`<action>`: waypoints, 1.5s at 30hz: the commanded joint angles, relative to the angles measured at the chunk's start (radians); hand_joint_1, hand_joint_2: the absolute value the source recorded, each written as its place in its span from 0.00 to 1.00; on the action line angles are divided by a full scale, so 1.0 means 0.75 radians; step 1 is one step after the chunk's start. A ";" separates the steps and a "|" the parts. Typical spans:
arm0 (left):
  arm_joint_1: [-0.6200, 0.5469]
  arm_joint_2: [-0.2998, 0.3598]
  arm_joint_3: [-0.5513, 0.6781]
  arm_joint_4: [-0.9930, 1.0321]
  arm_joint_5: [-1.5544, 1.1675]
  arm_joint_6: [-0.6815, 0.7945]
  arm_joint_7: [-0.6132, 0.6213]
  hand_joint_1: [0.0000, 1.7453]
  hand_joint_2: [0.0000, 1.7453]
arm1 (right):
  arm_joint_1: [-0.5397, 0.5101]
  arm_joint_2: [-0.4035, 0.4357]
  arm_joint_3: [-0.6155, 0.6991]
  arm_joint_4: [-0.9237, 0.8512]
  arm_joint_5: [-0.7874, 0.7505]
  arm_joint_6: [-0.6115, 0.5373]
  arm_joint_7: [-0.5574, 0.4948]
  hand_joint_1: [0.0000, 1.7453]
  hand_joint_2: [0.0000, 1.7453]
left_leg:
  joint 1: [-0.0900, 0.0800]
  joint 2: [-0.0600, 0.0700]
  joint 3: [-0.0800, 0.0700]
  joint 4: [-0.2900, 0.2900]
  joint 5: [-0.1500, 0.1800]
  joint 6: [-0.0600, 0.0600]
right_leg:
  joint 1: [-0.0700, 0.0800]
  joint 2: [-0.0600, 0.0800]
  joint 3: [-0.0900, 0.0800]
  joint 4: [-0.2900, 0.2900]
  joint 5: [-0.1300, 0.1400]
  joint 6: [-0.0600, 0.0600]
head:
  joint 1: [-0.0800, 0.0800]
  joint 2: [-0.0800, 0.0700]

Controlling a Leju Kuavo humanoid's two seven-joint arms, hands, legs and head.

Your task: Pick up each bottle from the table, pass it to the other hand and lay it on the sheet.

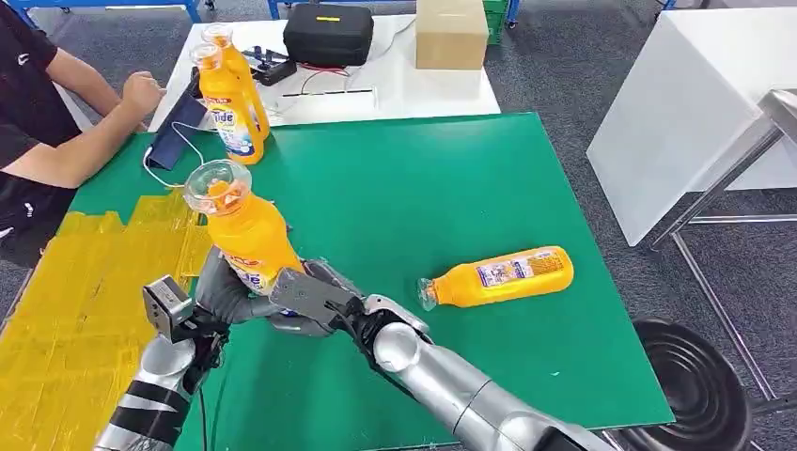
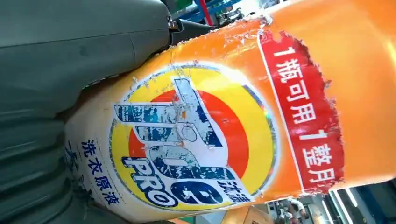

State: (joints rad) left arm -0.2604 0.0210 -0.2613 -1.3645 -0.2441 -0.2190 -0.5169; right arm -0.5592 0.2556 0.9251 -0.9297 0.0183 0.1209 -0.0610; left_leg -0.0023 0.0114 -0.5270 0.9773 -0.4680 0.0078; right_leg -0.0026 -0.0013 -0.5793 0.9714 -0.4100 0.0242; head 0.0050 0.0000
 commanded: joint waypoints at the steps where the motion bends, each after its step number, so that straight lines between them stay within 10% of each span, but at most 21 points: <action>1: -0.100 -0.008 -0.160 0.102 -0.017 -0.020 0.014 1.00 1.00 | -0.041 0.058 0.193 0.073 0.024 0.019 0.004 1.00 1.00 | 0.002 -0.004 0.001 0.001 -0.001 -0.001 | 0.002 -0.003 0.002 0.000 -0.001 0.000 | 0.000 0.000; 11: -0.074 -0.023 -0.111 0.090 0.019 -0.058 -0.002 1.00 1.00 | -0.041 0.047 0.190 0.085 0.037 0.010 -0.002 0.98 1.00 | 0.002 -0.004 0.002 0.001 -0.002 -0.001 | 0.002 -0.002 0.003 0.000 -0.002 0.000 | 0.000 0.000; 12: -0.069 -0.022 -0.102 0.084 0.020 -0.056 -0.002 1.00 1.00 | -0.043 0.040 0.191 0.082 0.055 -0.007 -0.002 0.80 1.00 | 0.001 -0.003 0.001 0.001 -0.001 -0.001 | 0.001 -0.002 0.003 0.000 -0.001 0.000 | 0.000 0.000; 13: -0.062 -0.016 -0.087 0.075 0.023 -0.049 -0.002 1.00 1.00 | -0.046 0.022 0.186 0.070 0.088 -0.053 -0.006 0.08 1.00 | 0.000 -0.002 0.001 0.000 0.000 -0.001 | 0.000 -0.002 0.001 0.000 -0.001 0.000 | 0.000 0.000; 14: -0.052 -0.010 -0.066 0.058 0.023 -0.036 0.000 1.00 1.00 | -0.050 -0.003 0.177 0.046 0.129 -0.097 0.000 0.00 1.00 | 0.002 -0.003 0.002 0.001 -0.001 -0.001 | 0.001 -0.002 0.003 0.000 -0.002 0.000 | 0.000 0.000; 24: 0.004 0.030 0.108 -0.004 -0.092 0.101 0.023 1.00 1.00 | 0.005 -0.177 -0.040 -0.181 0.271 -0.152 0.032 0.00 1.00 | 0.002 -0.002 0.001 0.002 -0.002 -0.001 | 0.002 0.000 0.002 0.000 -0.001 0.000 | 0.000 0.000; 25: 0.013 0.030 0.124 -0.014 -0.187 0.217 0.039 1.00 1.00 | 0.011 -0.188 -0.058 -0.194 0.327 -0.216 0.041 0.00 0.00 | 0.002 -0.002 0.001 0.001 -0.001 -0.001 | 0.000 0.000 0.002 0.000 0.000 0.000 | 0.000 0.000; 37: 0.152 0.307 0.537 0.433 -1.571 1.223 0.497 1.00 1.00 | 0.171 -0.898 -0.577 -0.724 0.403 -0.017 0.007 0.00 0.00 | -0.003 -0.008 0.003 -0.002 0.000 0.000 | -0.003 -0.005 0.004 -0.002 -0.002 0.001 | 0.001 0.000; 38: 0.123 0.332 0.528 0.526 -1.617 1.223 0.521 1.00 1.00 | 0.150 -0.952 -0.584 -0.726 0.381 0.025 0.020 0.00 1.00 | -0.002 -0.008 0.004 -0.001 -0.002 0.000 | -0.003 -0.005 0.006 -0.001 -0.002 0.001 | -0.001 0.000; 45: -0.053 0.470 0.317 0.993 -1.769 1.223 0.708 1.00 1.00 | 0.114 -1.394 -0.608 -0.835 0.198 0.265 0.094 0.00 1.00 | -0.003 -0.012 -0.002 0.005 -0.002 0.000 | -0.003 -0.009 0.002 0.002 -0.003 0.001 | -0.001 0.000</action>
State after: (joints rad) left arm -0.1517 0.2736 0.1003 -1.0519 -1.5439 0.6905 -0.0449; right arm -0.4369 -0.4335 0.5073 -1.4397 0.2658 0.2122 -0.0286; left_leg -0.0056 0.0091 -0.5281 0.9777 -0.4683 0.0088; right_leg -0.0062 -0.0028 -0.5801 0.9707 -0.4095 0.0252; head 0.0046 0.0000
